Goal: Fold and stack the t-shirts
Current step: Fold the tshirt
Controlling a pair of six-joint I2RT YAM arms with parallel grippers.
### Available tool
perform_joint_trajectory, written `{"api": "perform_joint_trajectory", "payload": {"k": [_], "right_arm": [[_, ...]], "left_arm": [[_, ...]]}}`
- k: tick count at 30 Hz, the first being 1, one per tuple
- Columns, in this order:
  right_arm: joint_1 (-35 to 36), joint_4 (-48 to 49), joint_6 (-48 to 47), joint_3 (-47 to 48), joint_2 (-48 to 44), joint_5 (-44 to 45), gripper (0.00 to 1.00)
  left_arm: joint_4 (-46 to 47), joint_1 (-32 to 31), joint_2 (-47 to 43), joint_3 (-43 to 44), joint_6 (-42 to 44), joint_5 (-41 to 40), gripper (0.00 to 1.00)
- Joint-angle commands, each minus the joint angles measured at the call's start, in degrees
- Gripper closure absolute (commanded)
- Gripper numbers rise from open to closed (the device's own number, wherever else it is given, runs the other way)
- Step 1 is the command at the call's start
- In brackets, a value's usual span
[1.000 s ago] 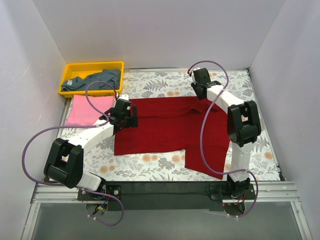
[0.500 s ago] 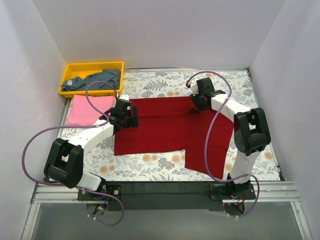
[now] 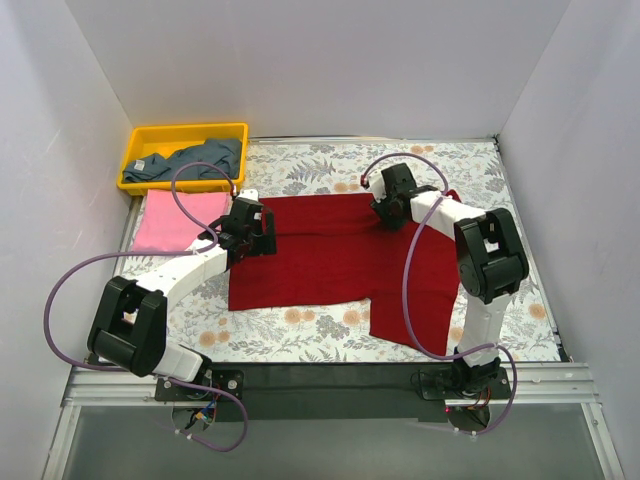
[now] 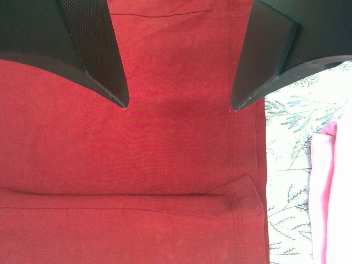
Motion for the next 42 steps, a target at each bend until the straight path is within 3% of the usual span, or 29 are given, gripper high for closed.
{"api": "perform_joint_trajectory", "payload": {"k": [1, 14, 17, 18, 20, 24, 34, 42], "right_arm": [[0.52, 1.59, -1.35, 0.80, 0.00, 0.58, 0.62], [1.93, 2.90, -2.41, -1.31, -0.79, 6.72, 0.63], [1.93, 2.91, -2.59, -1.31, -0.70, 8.58, 0.76], [1.93, 2.99, -2.59, -1.39, -0.79, 8.67, 0.85], [2.10, 2.99, -2.32, -1.83, -1.49, 8.85, 0.95], [3.42, 2.82, -1.80, -2.71, -3.77, 9.29, 0.99], [8.95, -16.24, 12.17, 0.71, -8.35, 11.49, 0.99], [10.80, -33.46, 23.15, 5.01, -5.98, 5.25, 0.99]], "left_arm": [[0.61, -0.12, -0.04, 1.04, 0.63, -0.29, 0.31], [0.61, -0.12, -0.12, 0.96, 0.72, -0.29, 0.30], [0.53, -0.12, -0.21, 1.04, 0.72, -0.29, 0.31], [0.61, -0.21, -0.21, 1.04, 0.72, -0.29, 0.31], [0.53, -0.21, -0.21, 1.13, 0.80, -0.20, 0.31], [0.61, -0.21, -0.47, 1.13, 0.72, -0.02, 0.31], [0.53, -0.12, -0.65, 1.22, 0.89, 0.33, 0.31], [0.44, -0.21, -0.21, 1.22, 1.07, 0.94, 0.31]]}}
